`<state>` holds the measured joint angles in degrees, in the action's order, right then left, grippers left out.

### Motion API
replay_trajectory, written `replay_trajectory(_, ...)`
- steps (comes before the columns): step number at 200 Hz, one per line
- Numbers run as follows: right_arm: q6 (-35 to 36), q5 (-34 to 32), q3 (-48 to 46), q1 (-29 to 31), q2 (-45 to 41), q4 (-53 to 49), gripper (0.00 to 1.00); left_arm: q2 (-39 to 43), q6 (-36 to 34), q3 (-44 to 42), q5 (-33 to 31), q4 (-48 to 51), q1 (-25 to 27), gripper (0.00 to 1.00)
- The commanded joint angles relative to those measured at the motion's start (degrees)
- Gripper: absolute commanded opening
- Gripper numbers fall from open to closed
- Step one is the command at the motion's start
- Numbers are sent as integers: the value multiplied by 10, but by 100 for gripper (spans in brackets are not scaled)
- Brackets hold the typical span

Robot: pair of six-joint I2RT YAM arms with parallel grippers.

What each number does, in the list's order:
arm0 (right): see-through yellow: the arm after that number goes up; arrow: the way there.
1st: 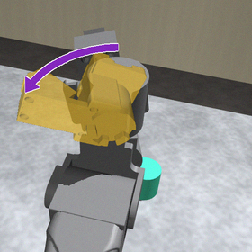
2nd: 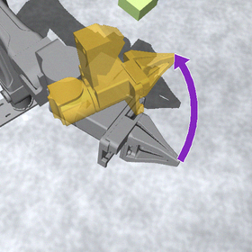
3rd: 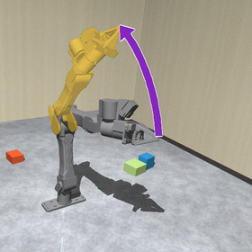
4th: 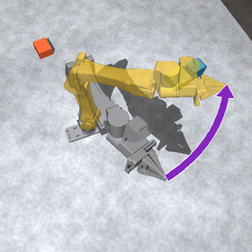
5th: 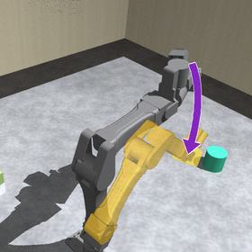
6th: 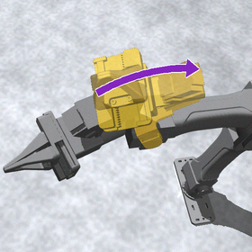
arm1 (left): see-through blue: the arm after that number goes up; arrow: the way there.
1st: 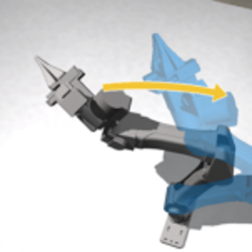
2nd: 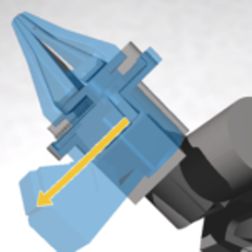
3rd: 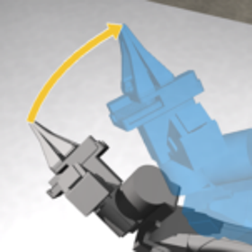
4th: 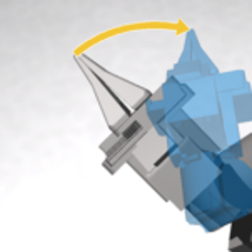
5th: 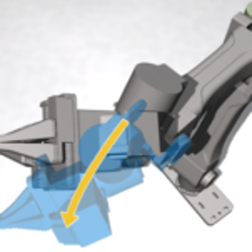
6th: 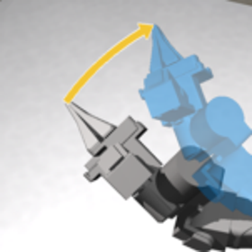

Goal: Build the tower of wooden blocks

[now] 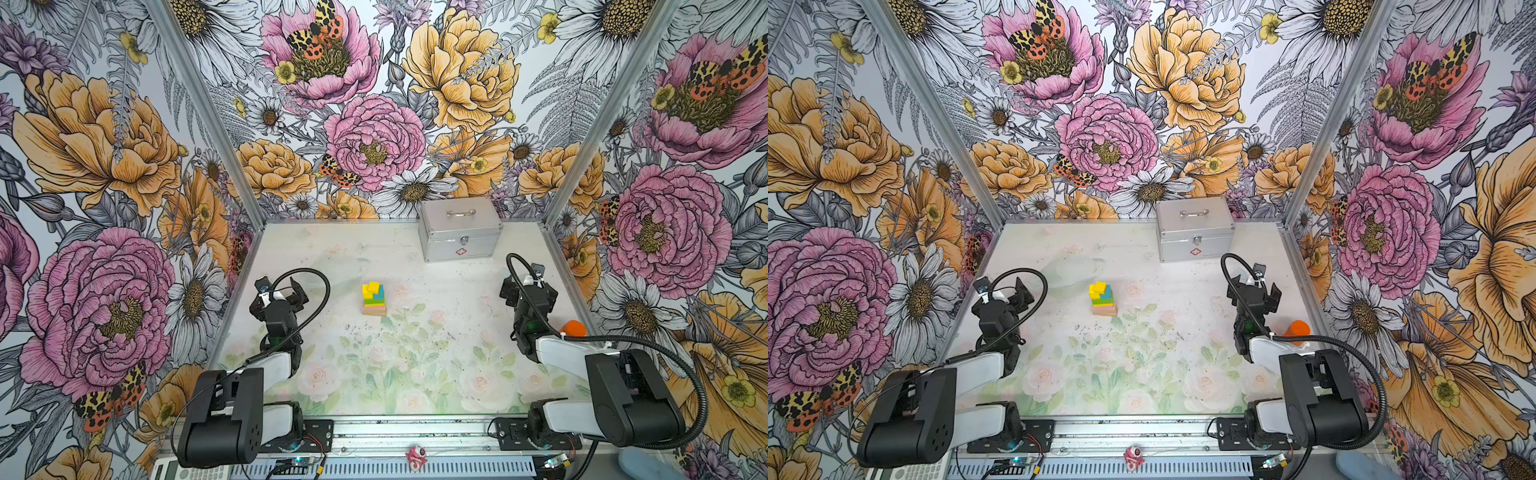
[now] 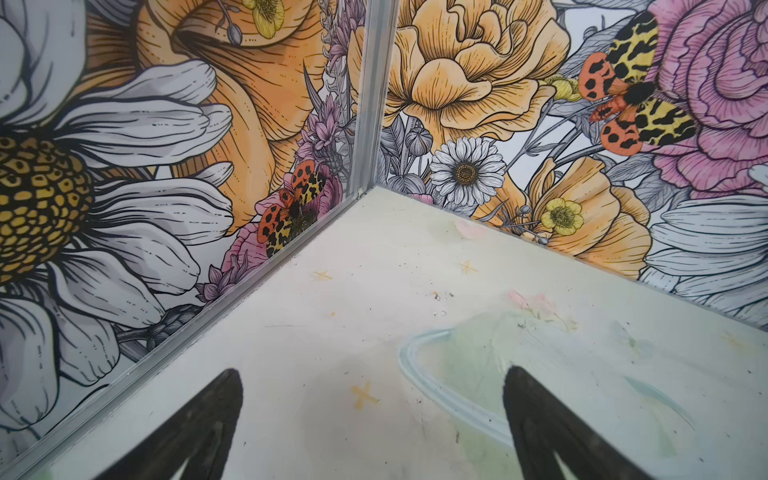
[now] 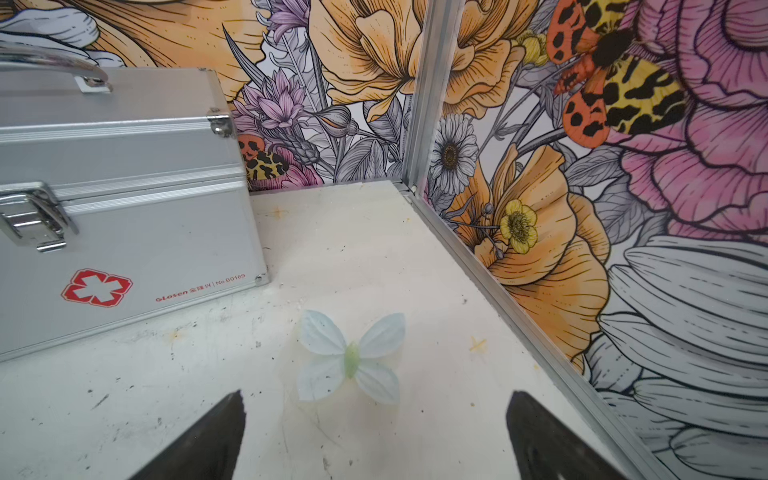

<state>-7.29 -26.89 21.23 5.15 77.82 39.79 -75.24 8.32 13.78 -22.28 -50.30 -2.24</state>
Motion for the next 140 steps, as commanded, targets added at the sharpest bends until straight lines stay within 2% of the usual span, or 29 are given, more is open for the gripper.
replay_trajectory(1, 21, 24, -17, -10, 29, 95, 100, -82, -20, -3, 59, -134, -5, 99)
replay_trajectory(9, 21, 33, -22, -13, 46, 120, 100, -93, -31, 1, 89, -145, -5, 99)
replay_trajectory(18, 28, 51, -23, -16, 69, 149, 100, -90, -36, 9, 90, -121, 0, 99)
replay_trajectory(30, 30, 74, -13, -17, 77, 131, 100, -97, -39, 11, 98, -123, 0, 99)
replay_trajectory(36, 27, 78, -13, -20, 85, 136, 100, -110, -42, 12, 99, -129, 0, 99)
replay_trajectory(46, 39, 86, -16, -22, 115, 181, 100, -147, -53, 22, 134, -161, 1, 99)
replay_trajectory(55, 28, 102, -6, -25, 97, 127, 100, -137, -55, 43, 143, -108, 2, 99)
replay_trajectory(65, 34, 112, -6, -29, 109, 150, 100, -123, -59, 64, 144, -41, 5, 99)
replay_trajectory(95, 19, 158, 11, -51, 105, 104, 100, -136, -71, 73, 160, -46, 9, 99)
replay_trajectory(140, 17, 165, 11, -56, 102, 102, 100, -136, -74, 77, 157, -39, 12, 99)
